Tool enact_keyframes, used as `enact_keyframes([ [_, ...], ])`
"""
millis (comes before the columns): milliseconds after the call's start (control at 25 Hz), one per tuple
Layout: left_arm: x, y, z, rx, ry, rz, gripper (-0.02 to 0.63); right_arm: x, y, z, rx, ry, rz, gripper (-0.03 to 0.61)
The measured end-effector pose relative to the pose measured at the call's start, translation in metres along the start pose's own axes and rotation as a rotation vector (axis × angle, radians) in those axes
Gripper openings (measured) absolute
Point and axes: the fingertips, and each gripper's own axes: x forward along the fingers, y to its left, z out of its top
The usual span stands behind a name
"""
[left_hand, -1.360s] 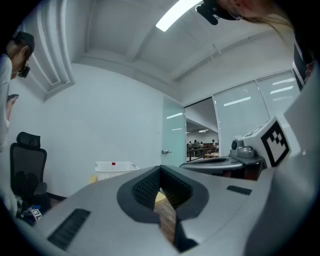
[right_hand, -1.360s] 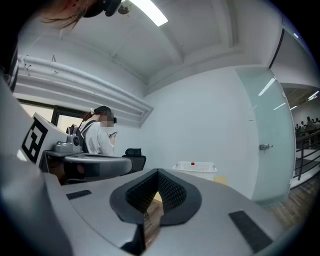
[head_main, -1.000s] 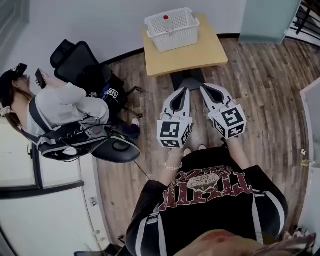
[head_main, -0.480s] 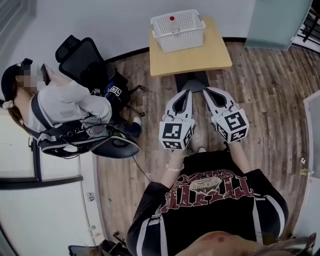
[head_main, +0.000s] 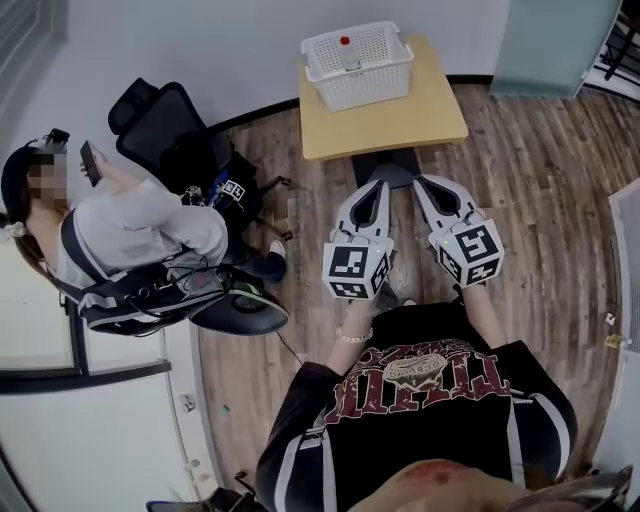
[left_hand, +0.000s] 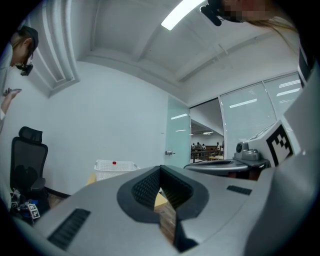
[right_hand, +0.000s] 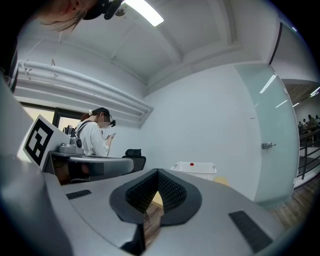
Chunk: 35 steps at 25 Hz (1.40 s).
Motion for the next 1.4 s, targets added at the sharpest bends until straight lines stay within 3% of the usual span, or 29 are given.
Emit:
enact_keyframes([
  [480, 0.038, 0.06, 0.006, 0.013, 0.02, -0.025, 0.044, 0.066, -0.008, 0.01, -0.021, -0.002, -0.035, 0.017],
  [1400, 0.077, 0.128, 0.01, -0.001, 0.035, -0.123, 0.044, 0.148, -0.016, 0.012, -0.018, 0.013, -0.139, 0.017],
])
